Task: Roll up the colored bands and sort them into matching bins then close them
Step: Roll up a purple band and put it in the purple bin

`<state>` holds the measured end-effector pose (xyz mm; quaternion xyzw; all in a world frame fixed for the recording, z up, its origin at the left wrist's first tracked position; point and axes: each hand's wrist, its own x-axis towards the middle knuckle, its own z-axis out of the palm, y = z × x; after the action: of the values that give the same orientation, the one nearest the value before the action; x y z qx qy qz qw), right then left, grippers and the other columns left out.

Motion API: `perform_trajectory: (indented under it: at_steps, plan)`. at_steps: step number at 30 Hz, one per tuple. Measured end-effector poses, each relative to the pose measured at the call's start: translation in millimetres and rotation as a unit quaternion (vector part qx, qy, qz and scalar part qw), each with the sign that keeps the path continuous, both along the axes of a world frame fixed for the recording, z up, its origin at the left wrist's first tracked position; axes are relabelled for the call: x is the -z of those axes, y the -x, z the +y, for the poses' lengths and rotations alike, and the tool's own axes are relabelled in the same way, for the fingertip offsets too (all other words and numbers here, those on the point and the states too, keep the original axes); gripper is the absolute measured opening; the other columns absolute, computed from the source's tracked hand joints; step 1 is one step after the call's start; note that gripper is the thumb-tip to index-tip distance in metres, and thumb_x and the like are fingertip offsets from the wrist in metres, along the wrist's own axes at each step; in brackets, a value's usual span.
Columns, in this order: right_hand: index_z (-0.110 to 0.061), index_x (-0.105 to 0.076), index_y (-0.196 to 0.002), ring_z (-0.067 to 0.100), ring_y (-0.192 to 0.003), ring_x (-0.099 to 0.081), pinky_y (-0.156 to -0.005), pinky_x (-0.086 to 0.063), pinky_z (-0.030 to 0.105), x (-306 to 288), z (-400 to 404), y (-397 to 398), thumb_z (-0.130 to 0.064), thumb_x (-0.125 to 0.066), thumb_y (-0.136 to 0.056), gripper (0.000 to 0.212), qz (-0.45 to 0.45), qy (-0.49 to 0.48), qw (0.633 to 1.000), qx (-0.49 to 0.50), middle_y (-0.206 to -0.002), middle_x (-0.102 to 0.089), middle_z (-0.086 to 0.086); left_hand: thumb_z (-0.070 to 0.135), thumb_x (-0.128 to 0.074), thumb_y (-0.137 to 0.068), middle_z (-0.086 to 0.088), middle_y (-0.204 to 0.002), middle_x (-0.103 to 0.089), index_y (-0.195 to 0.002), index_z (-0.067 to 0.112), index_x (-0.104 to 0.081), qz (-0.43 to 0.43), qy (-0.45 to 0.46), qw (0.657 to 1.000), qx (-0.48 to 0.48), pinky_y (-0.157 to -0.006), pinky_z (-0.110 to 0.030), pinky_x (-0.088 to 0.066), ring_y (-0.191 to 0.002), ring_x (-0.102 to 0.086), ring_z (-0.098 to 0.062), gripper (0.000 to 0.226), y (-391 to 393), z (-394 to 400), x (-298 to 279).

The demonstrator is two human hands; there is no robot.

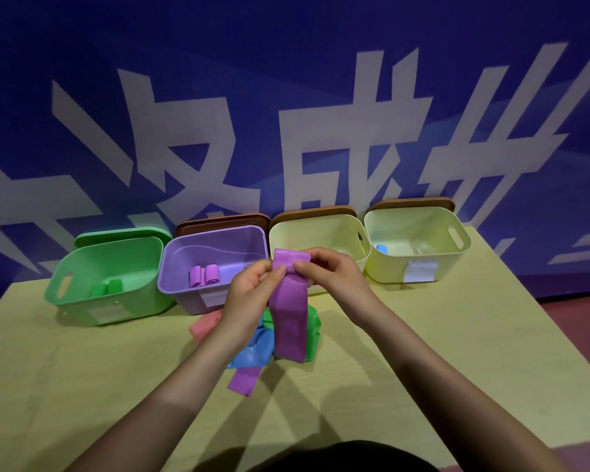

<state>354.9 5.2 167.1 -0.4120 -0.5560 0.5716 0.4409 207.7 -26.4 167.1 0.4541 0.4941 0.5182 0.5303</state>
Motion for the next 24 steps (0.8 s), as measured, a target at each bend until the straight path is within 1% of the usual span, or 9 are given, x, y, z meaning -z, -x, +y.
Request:
perform_trajectory:
  at_steps: [2,4,6,9,12,15,17,21,24]
  plan:
    - [-0.007,-0.068,-0.098,0.007,-0.07,-0.06,-0.062,-0.047,0.018,1,0,2,-0.004,-0.066,-0.086,0.013,0.0,0.014,1.0,0.003,-0.08,-0.068,0.003,0.009,-0.051,-0.095,0.001,-0.077,-0.073,-0.097,0.011,-0.065,0.022,-0.007,1.0,-0.006,-0.061,-0.017,-0.052,-0.07,-0.067,-0.007,0.014,1,-1,-1]
    - [-0.01,-0.068,-0.086,0.002,-0.06,-0.057,-0.058,-0.045,0.015,1,-1,4,0.0,-0.066,-0.085,0.009,-0.008,0.011,1.0,0.015,-0.067,-0.064,-0.004,0.011,-0.052,-0.096,-0.003,-0.075,-0.069,-0.095,0.008,-0.064,0.053,-0.01,0.999,-0.01,-0.061,-0.023,-0.048,-0.068,-0.063,-0.012,0.012,3,-1,2]
    - [-0.013,-0.062,-0.074,0.004,-0.054,-0.05,-0.055,-0.042,0.017,4,-2,8,0.001,-0.067,-0.084,0.018,-0.026,-0.001,0.999,0.028,-0.059,-0.055,-0.006,0.012,-0.054,-0.096,-0.011,-0.074,-0.062,-0.091,0.004,-0.061,0.067,-0.021,0.997,-0.014,-0.061,-0.03,-0.043,-0.068,-0.056,-0.019,0.012,4,-2,6]
    - [-0.016,-0.059,-0.067,0.008,-0.054,-0.046,-0.054,-0.039,0.021,4,-3,14,0.001,-0.069,-0.083,0.025,-0.042,-0.018,0.998,0.044,-0.056,-0.051,-0.006,0.018,-0.056,-0.094,-0.017,-0.073,-0.054,-0.091,-0.005,-0.055,0.071,-0.036,0.997,-0.015,-0.061,-0.034,-0.039,-0.068,-0.049,-0.023,0.024,9,-1,8]
    - [-0.013,-0.061,-0.069,0.007,-0.052,-0.047,-0.053,-0.04,0.019,-1,-5,18,0.003,-0.068,-0.082,0.022,-0.025,-0.019,0.998,0.053,-0.056,-0.051,-0.004,0.008,-0.052,-0.096,-0.008,-0.073,-0.063,-0.093,0.006,-0.063,0.022,-0.025,0.999,-0.022,-0.06,-0.027,-0.046,-0.067,-0.057,-0.016,0.012,11,0,6]
    - [-0.004,-0.066,-0.083,0.009,-0.058,-0.05,-0.058,-0.043,0.018,-7,-8,22,0.003,-0.065,-0.084,0.007,0.0,-0.013,0.999,0.042,-0.065,-0.057,0.003,0.015,-0.056,-0.09,-0.008,-0.088,-0.068,-0.103,0.011,-0.065,-0.11,0.044,0.993,0.005,-0.065,-0.025,-0.048,-0.074,-0.062,-0.014,0.016,14,1,7]
    - [-0.001,-0.068,-0.095,0.009,-0.066,-0.055,-0.063,-0.046,0.019,-8,-10,26,0.002,-0.063,-0.086,0.011,0.0,-0.016,0.999,0.043,-0.075,-0.063,0.005,0.023,-0.057,-0.084,-0.011,-0.092,-0.066,-0.107,0.006,-0.063,-0.156,0.089,0.984,0.018,-0.068,-0.026,-0.047,-0.077,-0.061,-0.015,0.029,17,0,8]
    - [-0.006,-0.069,-0.104,0.011,-0.084,-0.063,-0.075,-0.05,0.024,-12,-6,30,0.002,-0.06,-0.088,0.021,-0.016,-0.054,0.997,0.058,-0.094,-0.069,0.007,0.013,-0.051,-0.095,-0.002,-0.073,-0.069,-0.09,0.012,-0.067,-0.092,0.113,0.989,0.021,-0.062,-0.026,-0.046,-0.069,-0.058,-0.016,0.017,24,-9,9]
    - [-0.02,-0.071,-0.103,0.021,-0.095,-0.061,-0.084,-0.05,0.031,-11,-6,32,0.004,-0.06,-0.087,0.031,-0.094,-0.141,0.984,0.05,-0.101,-0.066,0.014,0.011,-0.046,-0.097,-0.009,-0.085,-0.066,-0.094,0.012,-0.066,-0.099,0.108,0.989,0.004,-0.073,-0.036,-0.042,-0.079,-0.056,-0.022,0.021,30,-8,6]
